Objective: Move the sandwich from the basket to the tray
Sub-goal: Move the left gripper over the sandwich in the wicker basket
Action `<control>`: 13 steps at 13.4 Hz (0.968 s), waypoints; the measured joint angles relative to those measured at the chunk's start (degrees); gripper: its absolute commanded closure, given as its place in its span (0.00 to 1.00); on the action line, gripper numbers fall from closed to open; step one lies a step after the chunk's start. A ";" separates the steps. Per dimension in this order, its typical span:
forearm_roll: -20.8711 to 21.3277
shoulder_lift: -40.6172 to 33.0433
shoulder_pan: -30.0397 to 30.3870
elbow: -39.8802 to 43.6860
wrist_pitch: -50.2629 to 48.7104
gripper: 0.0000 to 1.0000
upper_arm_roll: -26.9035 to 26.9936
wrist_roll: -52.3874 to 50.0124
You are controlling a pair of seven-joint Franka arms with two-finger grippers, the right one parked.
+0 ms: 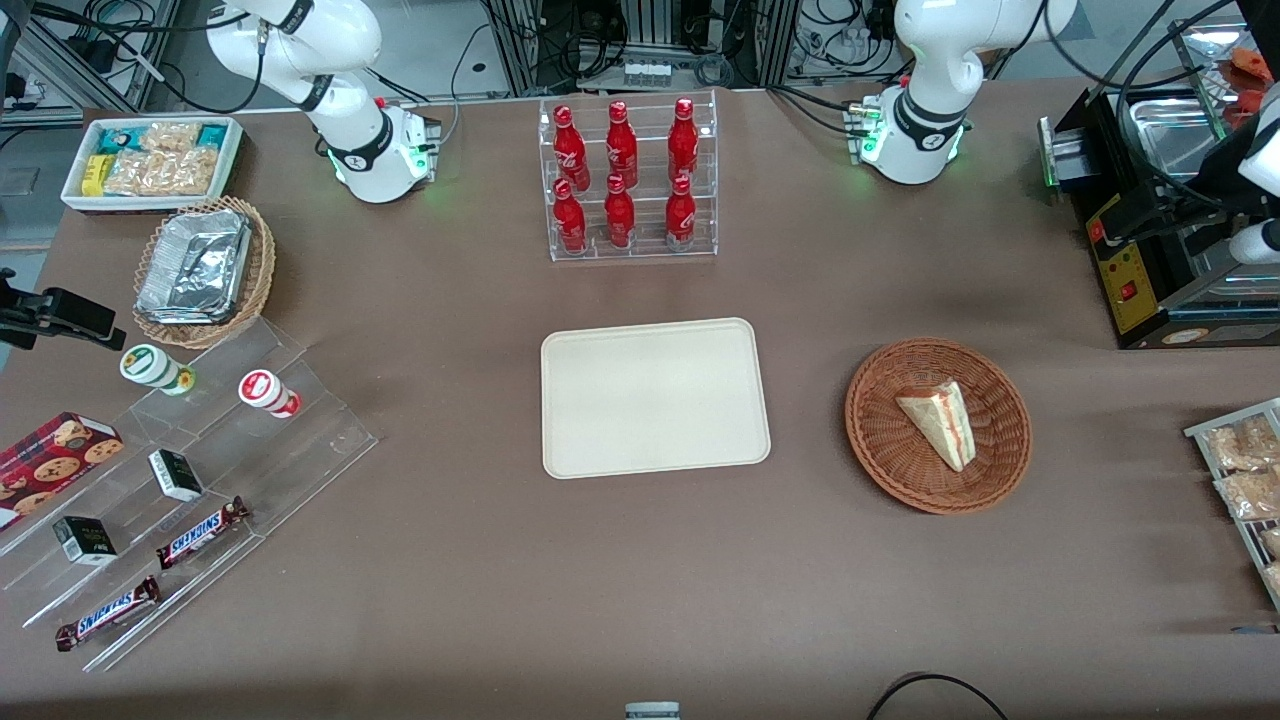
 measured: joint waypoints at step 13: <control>0.94 4.83 -0.91 -20.09 29.24 0.00 -2.86 -11.91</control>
